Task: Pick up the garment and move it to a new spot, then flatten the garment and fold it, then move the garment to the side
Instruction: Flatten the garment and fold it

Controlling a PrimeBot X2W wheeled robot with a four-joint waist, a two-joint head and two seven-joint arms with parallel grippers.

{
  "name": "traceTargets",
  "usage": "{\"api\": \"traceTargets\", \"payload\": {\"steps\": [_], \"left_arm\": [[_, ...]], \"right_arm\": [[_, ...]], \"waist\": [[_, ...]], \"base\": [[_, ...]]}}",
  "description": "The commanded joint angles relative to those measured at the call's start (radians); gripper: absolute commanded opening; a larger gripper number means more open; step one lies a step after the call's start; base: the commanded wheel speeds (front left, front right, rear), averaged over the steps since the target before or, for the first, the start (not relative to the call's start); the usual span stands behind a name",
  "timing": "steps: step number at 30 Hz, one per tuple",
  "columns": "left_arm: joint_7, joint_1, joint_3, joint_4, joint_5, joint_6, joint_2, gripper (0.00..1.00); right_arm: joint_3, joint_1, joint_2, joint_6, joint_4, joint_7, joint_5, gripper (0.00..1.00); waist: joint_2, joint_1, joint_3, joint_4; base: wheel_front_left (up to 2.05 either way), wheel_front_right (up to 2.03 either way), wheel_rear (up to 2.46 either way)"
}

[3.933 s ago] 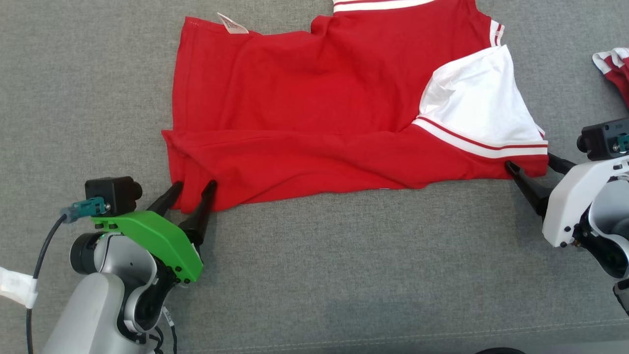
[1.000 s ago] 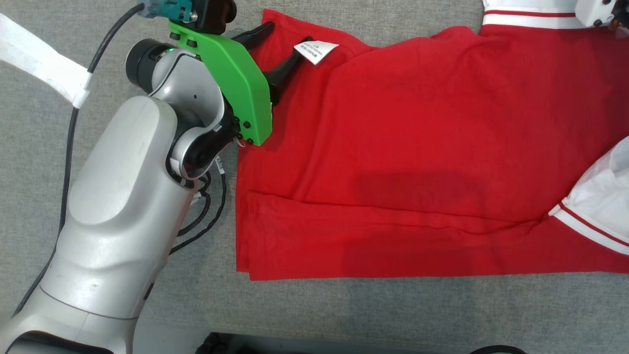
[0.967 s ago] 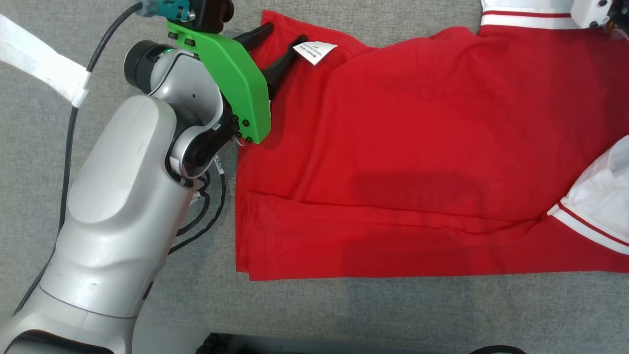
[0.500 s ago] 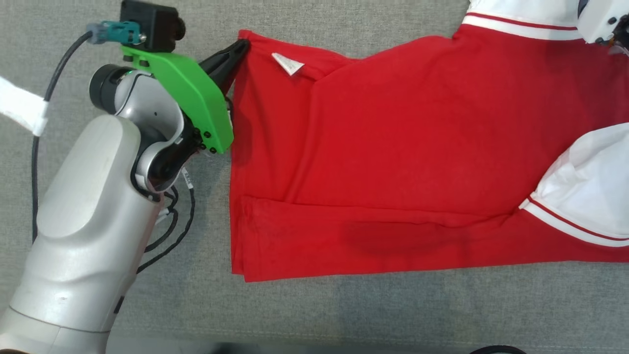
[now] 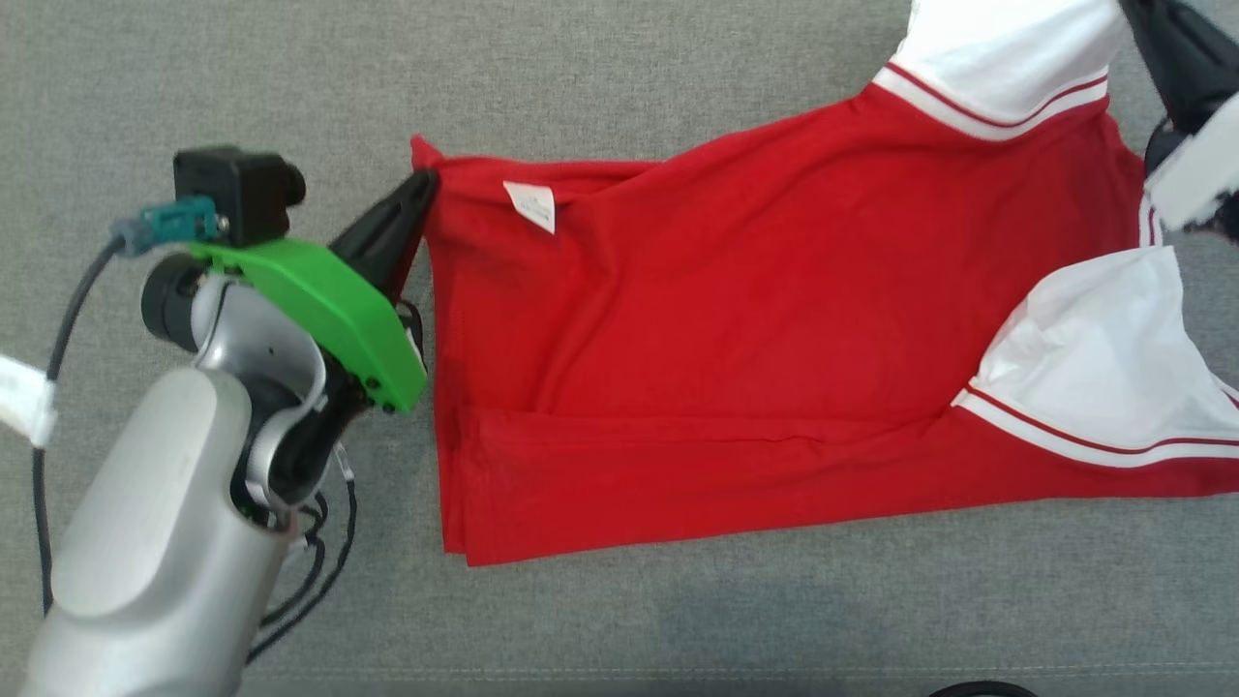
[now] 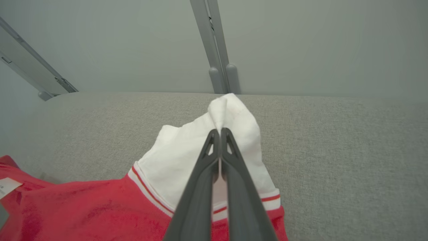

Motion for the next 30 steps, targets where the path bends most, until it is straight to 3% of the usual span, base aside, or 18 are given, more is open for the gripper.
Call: {"api": "traceTargets", "payload": {"steps": [1,6,11,19,23,24,25,26,28,29,30], "left_arm": [[-0.013,0.062,0.006,-0.040,-0.002,0.020,0.010,0.00],[-0.042,0.245,0.016,-0.164,-0.007,0.080,0.042,0.00],[-0.094,0.418,0.050,-0.206,-0.047,0.141,0.034,0.00],[-0.148,0.502,0.071,-0.193,-0.090,0.150,0.003,0.00],[-0.145,0.545,0.073,-0.227,-0.104,0.165,0.000,0.00],[-0.139,0.558,0.068,-0.233,-0.107,0.166,0.001,0.00],[-0.131,0.571,0.062,-0.237,-0.108,0.168,0.007,0.00],[-0.125,0.582,0.055,-0.240,-0.104,0.170,0.013,0.05],[-0.128,0.597,0.044,-0.249,-0.085,0.173,0.020,0.65],[-0.135,0.609,0.038,-0.254,-0.077,0.173,0.020,1.00],[-0.135,0.609,0.038,-0.254,-0.077,0.173,0.020,1.00]], "right_arm": [[-0.012,0.073,-0.017,0.000,-0.036,-0.021,0.018,0.00],[-0.067,0.286,-0.037,0.000,-0.143,-0.075,0.048,0.00],[-0.165,0.532,0.016,0.000,-0.237,-0.137,0.060,0.00],[-0.197,0.705,0.133,0.000,-0.274,-0.138,0.021,0.00],[-0.187,0.714,0.148,0.000,-0.237,-0.116,-0.045,0.00],[-0.179,0.710,0.147,0.000,-0.230,-0.112,-0.067,0.37],[-0.174,0.706,0.144,0.000,-0.222,-0.108,-0.088,1.00],[-0.168,0.705,0.139,0.000,-0.216,-0.098,-0.101,1.00],[-0.175,0.695,0.128,0.000,-0.215,-0.078,-0.125,1.00],[-0.183,0.690,0.118,0.000,-0.220,-0.062,-0.132,1.00],[-0.183,0.690,0.118,0.000,-0.220,-0.062,-0.132,1.00]], "waist": [[0.0000,0.0000,-0.048,-0.030],[0.0000,0.0000,-0.092,-0.058],[0.0000,0.0000,-0.128,-0.079],[0.0000,0.0000,-0.159,-0.105],[0.0000,0.0000,-0.165,-0.124],[0.0000,0.0000,-0.166,-0.127],[0.0000,0.0000,-0.167,-0.128],[0.0000,0.0000,-0.168,-0.128],[0.0000,0.0000,-0.170,-0.128],[0.0000,0.0000,-0.171,-0.129],[0.0000,0.0000,-0.171,-0.129]], "base": [[0.00,0.00,0.00],[0.00,0.00,0.00],[0.00,0.00,0.00],[0.00,0.00,0.00],[0.00,0.00,0.00],[0.00,0.00,0.00],[0.00,0.00,0.00],[0.00,0.00,0.00],[0.00,0.00,0.00],[0.00,0.00,0.00],[0.00,0.00,0.00]]}}
